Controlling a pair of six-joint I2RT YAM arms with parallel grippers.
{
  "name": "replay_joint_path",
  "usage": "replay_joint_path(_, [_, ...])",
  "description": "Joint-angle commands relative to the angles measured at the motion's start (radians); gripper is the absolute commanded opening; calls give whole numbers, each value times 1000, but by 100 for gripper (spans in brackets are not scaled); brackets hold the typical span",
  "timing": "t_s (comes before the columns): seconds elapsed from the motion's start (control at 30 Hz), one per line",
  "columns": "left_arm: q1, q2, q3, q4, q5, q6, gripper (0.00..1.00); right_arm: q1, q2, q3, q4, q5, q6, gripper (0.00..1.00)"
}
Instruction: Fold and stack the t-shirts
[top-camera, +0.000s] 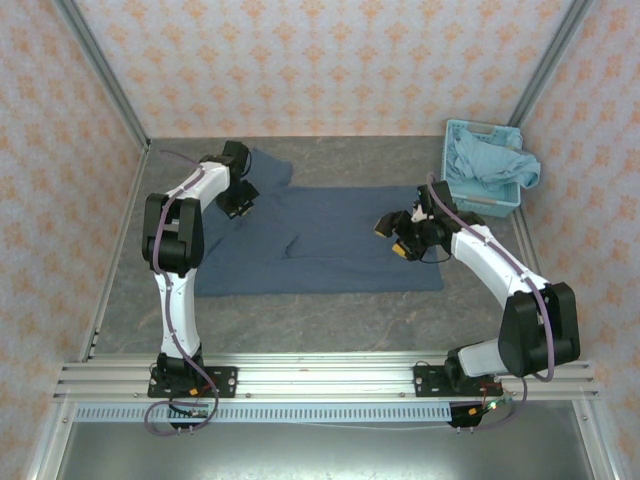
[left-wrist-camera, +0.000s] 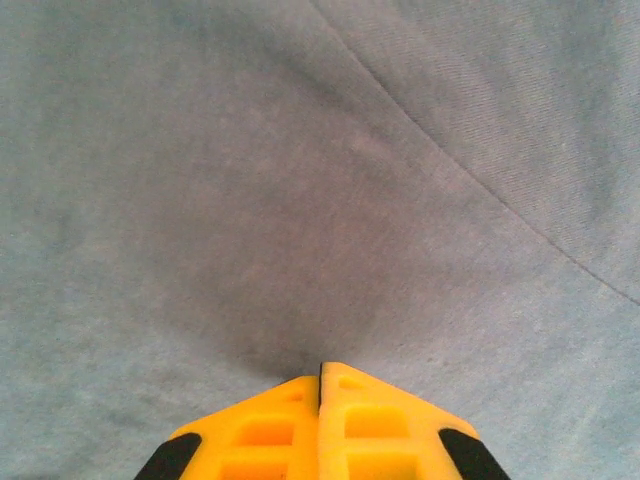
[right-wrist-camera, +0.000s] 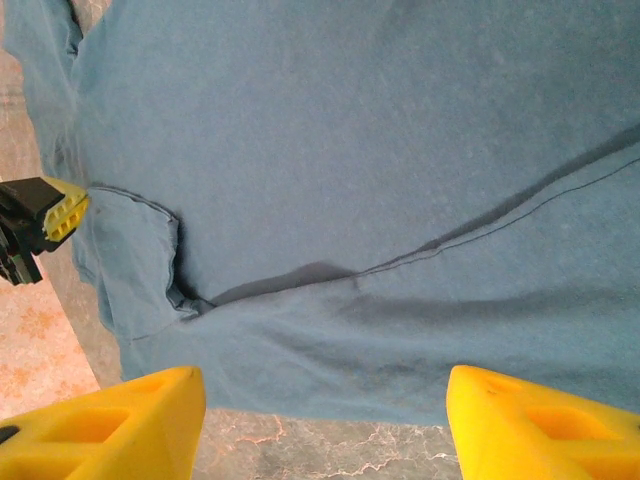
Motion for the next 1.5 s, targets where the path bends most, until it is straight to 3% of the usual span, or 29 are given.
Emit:
replay_joint_path(0.0, [-8, -81, 33, -65, -77, 32, 0, 3, 9, 6, 11, 26, 5, 65])
replay_joint_path(0.5, [-43, -90, 85, -74, -87, 130, 0, 0, -15, -25, -63, 226, 11, 62])
replay_joint_path(0.77, [-60, -71, 118, -87, -105, 158, 0, -53, -18, -49, -116, 373, 29, 59])
replay_joint_path(0.8, [-60, -66, 124, -96, -109, 164, 3, -71, -13, -53, -122, 388, 24, 57])
replay_joint_path(0.83, [-59, -59, 135, -109, -115, 170, 12, -89, -10, -57, -124, 396, 17, 56])
replay_joint_path(0.9, [-59, -54, 150, -154, -143, 176, 44, -130, 6, -66, -118, 403, -6, 54])
replay_joint_path(0.93, [-60, -63, 146, -166, -156, 178, 52, -146, 18, -64, -119, 407, -16, 52])
replay_joint_path(1.0, [-63, -114, 106, -174, -171, 173, 56, -169, 47, -49, -119, 420, -48, 50])
replay_joint_path(1.3, [-68, -489, -410, -93, -10, 60, 46, -187, 223, 49, -128, 465, -173, 42])
replay_joint_path(1.47, [-69, -599, -625, -63, 23, 30, 35, -191, 274, 81, -118, 465, -199, 37])
